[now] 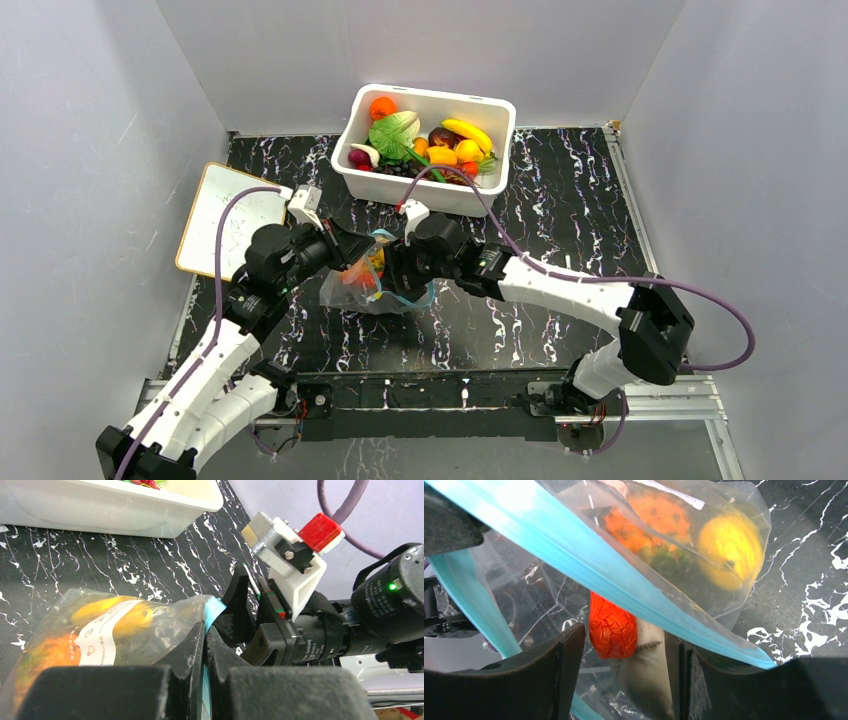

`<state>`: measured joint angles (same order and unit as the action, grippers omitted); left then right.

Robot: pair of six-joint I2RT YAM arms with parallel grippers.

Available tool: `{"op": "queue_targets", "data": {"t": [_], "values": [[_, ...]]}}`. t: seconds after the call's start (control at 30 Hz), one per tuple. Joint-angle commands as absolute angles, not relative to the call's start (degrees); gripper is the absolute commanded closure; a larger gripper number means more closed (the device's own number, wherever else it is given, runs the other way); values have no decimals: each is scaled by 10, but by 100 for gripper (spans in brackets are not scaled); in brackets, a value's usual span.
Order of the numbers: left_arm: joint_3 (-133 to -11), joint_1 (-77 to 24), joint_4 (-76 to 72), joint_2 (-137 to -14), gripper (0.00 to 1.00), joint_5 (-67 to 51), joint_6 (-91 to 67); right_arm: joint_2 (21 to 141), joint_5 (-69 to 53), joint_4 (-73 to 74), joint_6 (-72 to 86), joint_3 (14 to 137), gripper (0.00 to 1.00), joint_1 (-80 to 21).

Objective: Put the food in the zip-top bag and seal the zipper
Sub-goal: Place the fake vegetable in the zipper food storage bag, then pick up the fake vegetable from the bin.

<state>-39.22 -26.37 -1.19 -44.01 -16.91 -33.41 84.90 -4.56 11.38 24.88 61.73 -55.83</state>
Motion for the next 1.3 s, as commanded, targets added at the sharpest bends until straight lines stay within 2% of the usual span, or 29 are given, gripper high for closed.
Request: {"op": "queue_targets", "data": {"t": [0.0,0.23,0.63,0.93,1.27], "values": [[-385,-265,-25,-417,100,-162,-322,795,-32,113,244,639,41,-561],[-390,-266,-6,-420,100,-166,-293,748,0,154,217,657,36,-560],[-393,-265,26,-419,100,-213,-228,704,91,191,144,711,39,-522],[-415,-265,83,-453,100,-268,-131,805,100,198,77,787,41,-395],[-388,-265,69,-454,100,-301,-88,990,201,211,22,949,46,-306]]}}
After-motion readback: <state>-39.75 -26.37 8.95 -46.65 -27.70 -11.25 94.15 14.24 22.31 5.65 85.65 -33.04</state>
